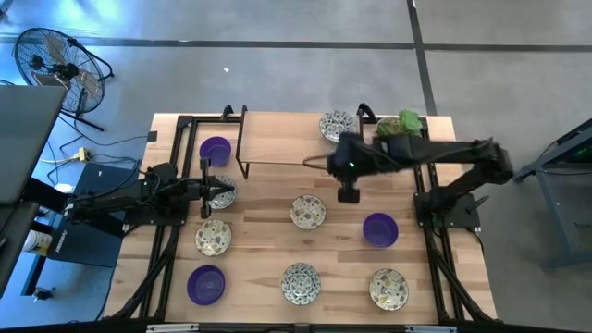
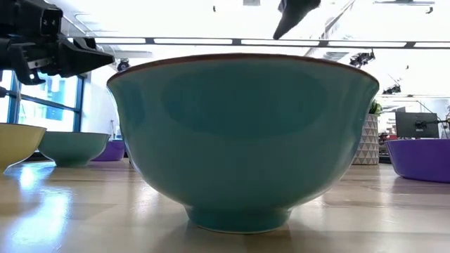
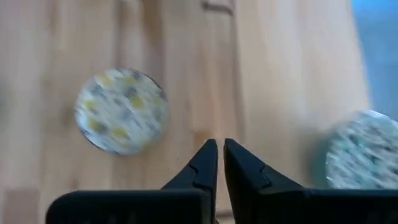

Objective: Pick & Place Mini bowls
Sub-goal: Stack the top blue patterned bowl on the blue bowl on the shelf

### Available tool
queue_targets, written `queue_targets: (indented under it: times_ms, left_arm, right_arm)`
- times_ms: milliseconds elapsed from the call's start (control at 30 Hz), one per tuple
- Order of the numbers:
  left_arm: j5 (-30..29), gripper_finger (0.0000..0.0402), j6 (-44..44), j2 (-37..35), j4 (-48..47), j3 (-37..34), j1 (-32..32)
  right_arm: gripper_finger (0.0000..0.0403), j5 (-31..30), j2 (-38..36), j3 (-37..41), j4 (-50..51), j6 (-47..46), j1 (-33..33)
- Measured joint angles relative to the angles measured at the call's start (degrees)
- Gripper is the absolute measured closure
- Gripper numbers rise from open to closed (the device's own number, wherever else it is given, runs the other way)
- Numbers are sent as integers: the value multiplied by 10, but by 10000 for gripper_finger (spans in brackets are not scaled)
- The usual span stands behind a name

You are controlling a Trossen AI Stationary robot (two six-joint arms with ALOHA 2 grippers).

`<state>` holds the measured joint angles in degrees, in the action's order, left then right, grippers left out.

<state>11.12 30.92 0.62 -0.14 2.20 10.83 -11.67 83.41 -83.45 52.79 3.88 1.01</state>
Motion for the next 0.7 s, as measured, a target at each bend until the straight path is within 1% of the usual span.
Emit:
queue_targets:
  times_ms: [100, 200, 300, 400, 467, 533, 600, 700]
  left_arm:
    - [0, 401, -8, 0, 0, 0, 0]
    - [-10, 401, -14, 0, 2, 0, 0]
    - [-22, 401, -13, 0, -1, 0, 0]
    - [-27, 401, -14, 4, -34, 16, 0]
    - [-31, 401, -20, 13, -50, 32, 0]
    - [-31, 401, -30, 25, -61, 48, 0]
    - [-32, 401, -42, 43, -72, 61, 0]
    - [-41, 401, -52, 82, -91, 78, 0]
  right_arm:
    - [397, 32, -68, 146, -173, -13, -14]
    - [399, 70, -128, 301, -401, -16, -20]
    - [398, 118, -168, 445, -636, -15, -21]
    - [402, 150, -189, 564, -834, -16, -21]
    - [401, 153, -200, 627, -935, -24, -21]
    - [402, 152, -210, 677, -1013, -29, -21]
    - [402, 152, -220, 714, -1068, -30, -21]
    - [402, 151, -231, 756, -1119, -31, -21]
